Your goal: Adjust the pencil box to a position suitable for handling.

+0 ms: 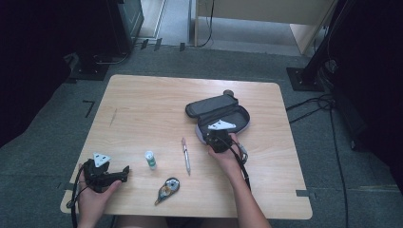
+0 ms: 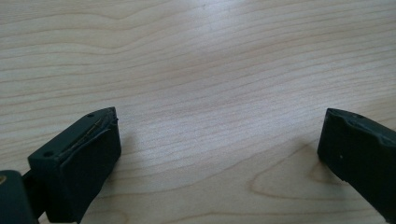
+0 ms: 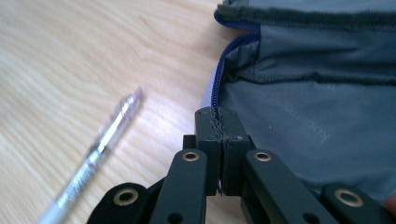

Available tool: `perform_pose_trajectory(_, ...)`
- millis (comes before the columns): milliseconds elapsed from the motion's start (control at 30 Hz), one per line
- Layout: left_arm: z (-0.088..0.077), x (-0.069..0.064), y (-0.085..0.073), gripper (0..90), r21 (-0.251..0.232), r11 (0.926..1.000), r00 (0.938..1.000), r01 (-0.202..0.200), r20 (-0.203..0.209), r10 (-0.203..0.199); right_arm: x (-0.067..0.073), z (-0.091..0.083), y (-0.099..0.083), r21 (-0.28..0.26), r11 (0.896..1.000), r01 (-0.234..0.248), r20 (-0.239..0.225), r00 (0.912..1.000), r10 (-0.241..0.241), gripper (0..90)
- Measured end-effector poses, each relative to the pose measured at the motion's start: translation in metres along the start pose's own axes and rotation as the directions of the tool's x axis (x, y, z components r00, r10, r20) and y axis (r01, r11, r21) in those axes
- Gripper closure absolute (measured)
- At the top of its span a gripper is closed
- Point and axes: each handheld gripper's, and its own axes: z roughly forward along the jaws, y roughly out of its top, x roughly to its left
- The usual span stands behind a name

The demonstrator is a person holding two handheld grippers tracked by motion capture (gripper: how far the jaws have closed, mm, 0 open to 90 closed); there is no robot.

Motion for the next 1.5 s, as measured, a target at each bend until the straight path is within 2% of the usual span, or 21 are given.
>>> perform_pose_trajectory(200,0.000,0.000,0.000,0.0,0.000,1.0000,1.0000,0.000,0.000,0.000,0.013,0.015,0.014,-0.027,0.996,-0.082,0.019,0.9964,0.082,89.3)
perform_pose_trajectory(333,0.000,0.000,0.000,0.0,0.000,1.0000,1.0000,0.000,0.000,0.000,0.021,0.028,0.019,-0.027,0.994,-0.102,0.013,0.9946,0.103,89.3)
perform_pose_trajectory(533,0.000,0.000,0.000,0.0,0.000,1.0000,1.0000,0.000,0.000,0.000,0.028,0.040,0.030,-0.046,0.988,-0.147,0.033,0.9883,0.149,89.3)
perform_pose_trajectory(700,0.000,0.000,0.000,0.0,0.000,1.0000,1.0000,-0.001,0.000,0.001,0.035,0.050,0.040,-0.053,0.987,-0.155,0.033,0.9871,0.157,89.1)
perform_pose_trajectory(800,0.000,0.000,0.000,0.0,0.000,1.0000,1.0000,-0.001,0.000,0.001,0.036,0.053,0.042,-0.060,0.986,-0.155,0.026,0.9873,0.157,83.9)
perform_pose_trajectory(900,0.000,0.000,0.000,0.0,-0.001,1.0000,1.0000,-0.001,0.000,0.001,0.034,0.051,0.041,-0.059,0.987,-0.152,0.001,0.9883,0.153,70.7)
perform_pose_trajectory(967,0.000,0.000,0.000,0.0,-0.001,1.0000,1.0000,-0.001,0.000,0.001,0.030,0.046,0.040,-0.070,0.987,-0.146,-0.003,0.9892,0.147,66.9)
perform_pose_trajectory(1067,0.000,0.000,0.000,0.0,0.000,1.0000,1.0000,-0.001,0.000,0.001,0.017,0.033,0.039,-0.098,0.982,-0.161,0.001,0.9868,0.162,60.4)
perform_pose_trajectory(1167,0.000,0.000,0.000,0.0,0.000,1.0000,1.0000,-0.002,-0.001,0.002,0.000,0.017,0.039,-0.122,0.980,-0.158,0.041,0.9856,0.164,58.4)
perform_pose_trajectory(1233,0.000,0.000,0.000,0.0,-0.001,1.0000,1.0000,-0.002,-0.002,0.002,-0.013,0.007,0.039,-0.130,0.978,-0.163,0.077,0.9817,0.174,58.0)
perform_pose_trajectory(1333,0.000,-0.001,0.000,0.0,-0.002,1.0000,1.0000,0.000,-0.002,0.000,-0.036,-0.008,0.037,-0.148,0.971,-0.187,0.136,0.9689,0.207,57.9)
perform_pose_trajectory(1500,0.000,-0.001,0.000,0.0,-0.001,1.0000,1.0000,0.000,-0.002,0.000,-0.072,-0.023,0.029,-0.167,0.959,-0.228,0.246,0.9323,0.265,57.8)
